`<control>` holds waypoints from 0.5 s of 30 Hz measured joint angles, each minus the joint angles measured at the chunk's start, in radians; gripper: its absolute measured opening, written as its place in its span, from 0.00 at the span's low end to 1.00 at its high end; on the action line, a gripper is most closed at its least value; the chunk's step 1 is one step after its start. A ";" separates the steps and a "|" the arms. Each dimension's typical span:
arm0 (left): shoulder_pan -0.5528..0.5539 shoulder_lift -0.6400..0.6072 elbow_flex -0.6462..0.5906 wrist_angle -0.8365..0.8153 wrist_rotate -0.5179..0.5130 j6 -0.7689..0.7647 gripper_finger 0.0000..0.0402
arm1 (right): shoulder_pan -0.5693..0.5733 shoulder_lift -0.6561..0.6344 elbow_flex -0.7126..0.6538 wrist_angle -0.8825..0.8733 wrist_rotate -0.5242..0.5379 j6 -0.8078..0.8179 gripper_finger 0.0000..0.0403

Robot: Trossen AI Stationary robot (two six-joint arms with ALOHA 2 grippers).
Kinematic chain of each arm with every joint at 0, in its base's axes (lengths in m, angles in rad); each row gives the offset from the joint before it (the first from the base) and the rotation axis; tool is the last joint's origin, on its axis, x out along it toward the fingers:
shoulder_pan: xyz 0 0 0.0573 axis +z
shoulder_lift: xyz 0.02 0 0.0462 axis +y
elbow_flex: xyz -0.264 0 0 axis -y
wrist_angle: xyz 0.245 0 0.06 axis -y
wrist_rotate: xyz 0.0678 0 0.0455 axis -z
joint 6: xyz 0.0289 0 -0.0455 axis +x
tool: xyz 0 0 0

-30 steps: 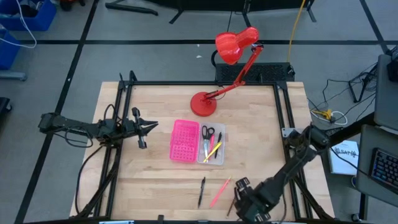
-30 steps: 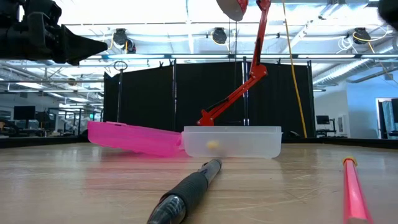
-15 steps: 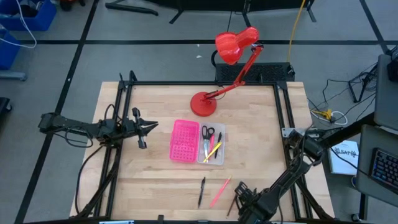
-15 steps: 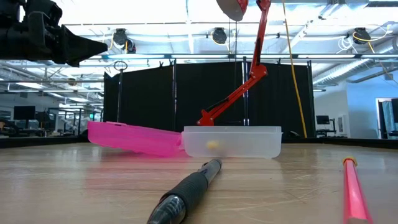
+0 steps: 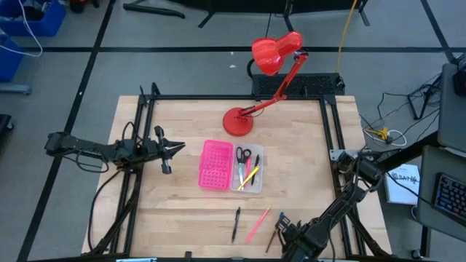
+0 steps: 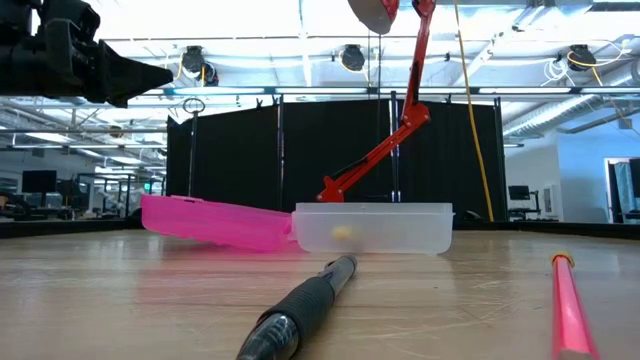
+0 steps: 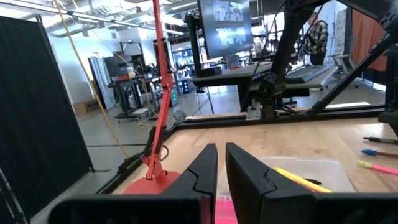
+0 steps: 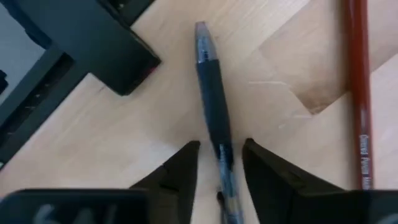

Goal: Pick & place school supplies into a supply box
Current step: Put the black pen into the pink supply box

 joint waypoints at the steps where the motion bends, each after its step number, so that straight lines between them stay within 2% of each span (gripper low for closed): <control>1: 0.000 0.000 0.000 0.000 0.000 0.001 0.10 | 0.003 -0.001 -0.009 0.003 0.000 0.002 0.24; 6: 0.000 0.000 0.000 0.000 0.000 0.005 0.10 | 0.005 -0.004 -0.022 -0.002 0.002 -0.017 0.06; 12: 0.000 0.000 0.000 0.000 0.000 0.001 0.10 | 0.007 -0.033 -0.032 -0.006 0.074 0.018 0.07; 15: 0.000 0.000 0.000 0.000 0.000 -0.011 0.10 | 0.007 -0.069 -0.035 -0.040 0.187 0.014 0.07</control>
